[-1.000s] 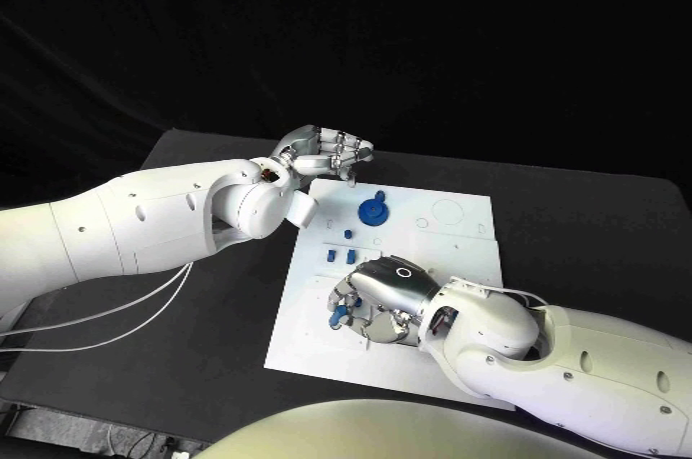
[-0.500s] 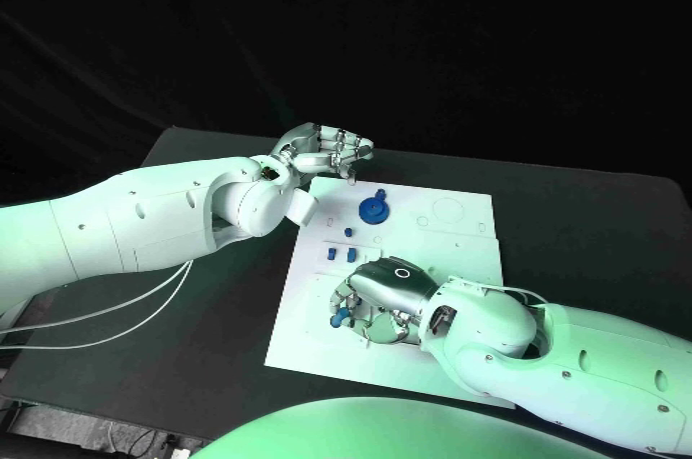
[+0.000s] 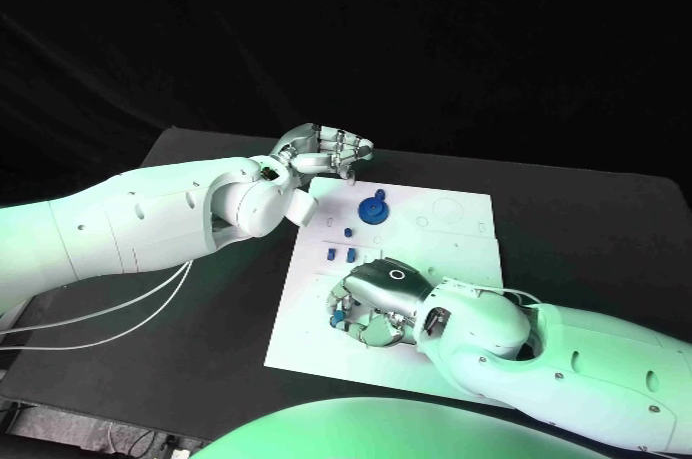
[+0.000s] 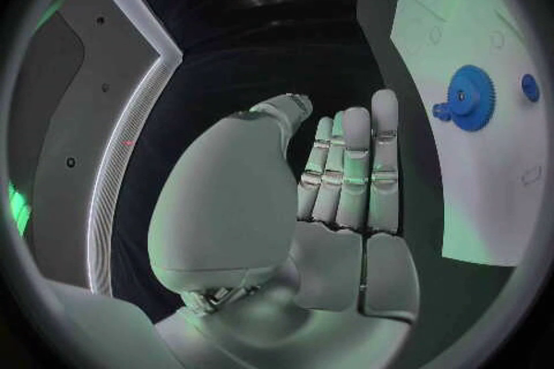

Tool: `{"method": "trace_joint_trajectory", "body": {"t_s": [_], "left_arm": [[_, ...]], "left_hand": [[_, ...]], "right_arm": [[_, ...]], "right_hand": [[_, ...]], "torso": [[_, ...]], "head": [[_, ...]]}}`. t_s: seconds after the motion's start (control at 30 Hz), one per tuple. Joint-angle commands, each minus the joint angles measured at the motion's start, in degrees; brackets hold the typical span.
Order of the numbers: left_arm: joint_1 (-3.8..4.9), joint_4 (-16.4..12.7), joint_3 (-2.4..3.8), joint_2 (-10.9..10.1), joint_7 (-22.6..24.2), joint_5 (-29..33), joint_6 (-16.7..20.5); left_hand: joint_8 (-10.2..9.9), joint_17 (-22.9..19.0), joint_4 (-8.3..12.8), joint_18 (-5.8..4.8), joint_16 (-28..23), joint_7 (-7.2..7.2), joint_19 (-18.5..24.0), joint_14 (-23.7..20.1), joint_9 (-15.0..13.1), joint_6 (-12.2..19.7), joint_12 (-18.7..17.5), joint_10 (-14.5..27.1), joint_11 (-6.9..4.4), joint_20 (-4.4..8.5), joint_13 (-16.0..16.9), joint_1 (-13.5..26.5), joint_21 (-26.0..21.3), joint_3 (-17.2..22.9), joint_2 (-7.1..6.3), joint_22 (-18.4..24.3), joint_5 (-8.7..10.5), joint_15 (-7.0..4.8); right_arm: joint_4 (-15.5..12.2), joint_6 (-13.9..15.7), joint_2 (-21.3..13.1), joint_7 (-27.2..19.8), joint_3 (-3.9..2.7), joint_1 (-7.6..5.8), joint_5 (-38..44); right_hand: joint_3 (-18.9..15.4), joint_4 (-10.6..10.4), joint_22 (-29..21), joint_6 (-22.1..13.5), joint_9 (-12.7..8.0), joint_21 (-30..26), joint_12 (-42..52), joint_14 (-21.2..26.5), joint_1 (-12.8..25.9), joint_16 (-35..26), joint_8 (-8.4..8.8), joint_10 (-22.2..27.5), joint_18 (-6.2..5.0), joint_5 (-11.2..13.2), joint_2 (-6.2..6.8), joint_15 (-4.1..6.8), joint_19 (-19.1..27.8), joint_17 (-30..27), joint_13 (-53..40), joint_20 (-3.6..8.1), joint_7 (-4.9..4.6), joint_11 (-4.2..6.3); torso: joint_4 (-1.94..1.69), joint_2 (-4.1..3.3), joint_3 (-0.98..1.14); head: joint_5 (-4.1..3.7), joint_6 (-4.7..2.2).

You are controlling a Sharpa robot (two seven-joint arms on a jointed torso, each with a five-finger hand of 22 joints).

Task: Assemble the parts on the task board

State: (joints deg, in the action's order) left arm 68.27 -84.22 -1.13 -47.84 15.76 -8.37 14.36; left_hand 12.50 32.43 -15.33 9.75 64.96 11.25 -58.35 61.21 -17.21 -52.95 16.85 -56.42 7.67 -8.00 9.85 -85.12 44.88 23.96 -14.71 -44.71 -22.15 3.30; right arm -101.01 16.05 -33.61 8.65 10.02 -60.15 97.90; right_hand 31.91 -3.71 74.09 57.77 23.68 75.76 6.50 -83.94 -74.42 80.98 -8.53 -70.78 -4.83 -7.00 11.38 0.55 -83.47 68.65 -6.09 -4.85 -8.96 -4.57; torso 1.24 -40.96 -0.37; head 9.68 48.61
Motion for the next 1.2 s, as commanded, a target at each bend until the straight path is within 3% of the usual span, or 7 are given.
{"method": "trace_joint_trajectory", "body": {"t_s": [0.03,0.4,0.5,0.87,1.03,1.2], "left_arm": [[0.04,-0.08,0.03,0.12,0.24,0.29,-0.90],[0.04,-0.09,0.03,0.04,0.20,0.29,-0.93],[0.04,-0.11,0.03,0.00,0.19,0.29,-0.95],[0.04,-0.11,0.03,-0.23,0.20,0.29,-0.97],[0.04,-0.10,0.03,-0.35,0.22,0.29,-1.02],[0.03,-0.07,-0.03,-0.47,0.21,0.29,-1.09]], "left_hand": [[0.06,-0.09,0.20,0.74,0.27,0.12,0.15,-0.21,-0.06,0.20,0.21,0.46,0.04,-0.37,0.07,-0.31,-0.23,-0.12,0.41,0.07,-0.01,-0.02],[0.06,-0.09,0.20,0.74,0.27,0.12,0.15,-0.21,-0.06,0.20,0.21,0.46,0.04,-0.37,0.07,-0.31,-0.23,-0.12,0.41,0.07,-0.01,-0.02],[0.16,-0.12,0.20,0.75,0.43,0.11,0.16,-0.33,-0.14,0.26,0.51,0.73,0.06,-0.41,0.15,-0.32,-0.27,-0.21,0.48,0.06,-0.02,0.01],[0.16,-0.12,0.20,0.75,0.43,0.11,0.16,-0.33,-0.14,0.26,0.51,0.73,0.06,-0.41,0.15,-0.32,-0.27,-0.21,0.48,0.06,-0.02,0.01],[0.16,-0.12,0.20,0.75,0.43,0.11,0.16,-0.33,-0.14,0.26,0.51,0.73,0.06,-0.41,0.15,-0.32,-0.27,-0.21,0.48,0.06,-0.02,0.01],[0.22,-0.14,0.22,0.76,0.49,0.11,0.17,-0.38,-0.18,0.26,0.64,0.84,0.06,-0.43,0.19,-0.36,-0.28,-0.24,0.50,0.05,-0.03,0.02]], "right_arm": [[0.24,-1.38,0.27,0.81,0.11,0.29,0.74],[0.25,0.35,0.06,1.21,0.16,0.47,0.86],[0.02,1.68,-0.32,1.14,0.17,0.51,0.88],[-3.50,11.47,-4.73,-2.09,-0.18,0.18,-4.04],[-6.07,12.82,-9.12,-5.26,-0.69,-1.65,-13.70],[-7.83,9.18,-14.91,-7.43,-0.85,-4.48,-28.07]], "right_hand": [[-0.39,-0.43,-0.02,-1.85,-0.62,-0.31,-0.49,-2.07,1.13,0.30,1.20,0.33,0.88,0.02,0.78,-0.51,0.10,0.01,-0.16,-0.62,-0.18,-0.23],[-0.48,-0.46,-0.01,-3.11,-0.93,-0.35,-0.64,-2.04,1.18,0.33,1.97,0.20,0.85,0.11,0.99,-0.55,0.13,-0.03,-0.33,-0.75,-0.22,-0.24],[-0.58,-0.52,0.03,-4.63,-1.28,-0.37,-0.78,-2.01,1.30,0.34,2.87,0.13,0.83,0.11,1.25,-0.55,0.14,-0.11,-0.46,-0.79,-0.10,-0.19],[-1.48,-0.74,1.42,-8.65,-2.03,0.80,-0.08,-2.18,1.46,0.72,4.75,-1.88,1.10,0.68,1.91,0.51,-0.46,0.57,-1.91,0.05,0.55,1.14],[-2.15,-0.90,1.83,-7.69,-1.73,1.14,0.68,-2.27,1.53,0.92,3.99,-3.24,1.21,0.56,2.01,0.56,-0.63,0.91,-2.95,0.18,0.73,1.09],[-3.36,-0.67,3.46,-2.73,-0.33,2.58,4.28,-2.64,0.83,1.75,0.76,-6.34,1.57,-0.21,1.22,0.69,-1.29,2.50,-6.62,0.29,0.53,1.33]], "torso": [[-0.02,0.00,-0.03],[0.01,0.00,0.01],[0.00,-0.01,0.02],[0.07,0.07,0.04],[0.07,0.09,0.02],[0.06,0.14,-0.01]], "head": [[-0.01,-0.01],[-0.07,0.01],[-0.09,0.01],[-0.69,-0.65],[-1.58,-1.29],[-3.10,-1.97]]}}
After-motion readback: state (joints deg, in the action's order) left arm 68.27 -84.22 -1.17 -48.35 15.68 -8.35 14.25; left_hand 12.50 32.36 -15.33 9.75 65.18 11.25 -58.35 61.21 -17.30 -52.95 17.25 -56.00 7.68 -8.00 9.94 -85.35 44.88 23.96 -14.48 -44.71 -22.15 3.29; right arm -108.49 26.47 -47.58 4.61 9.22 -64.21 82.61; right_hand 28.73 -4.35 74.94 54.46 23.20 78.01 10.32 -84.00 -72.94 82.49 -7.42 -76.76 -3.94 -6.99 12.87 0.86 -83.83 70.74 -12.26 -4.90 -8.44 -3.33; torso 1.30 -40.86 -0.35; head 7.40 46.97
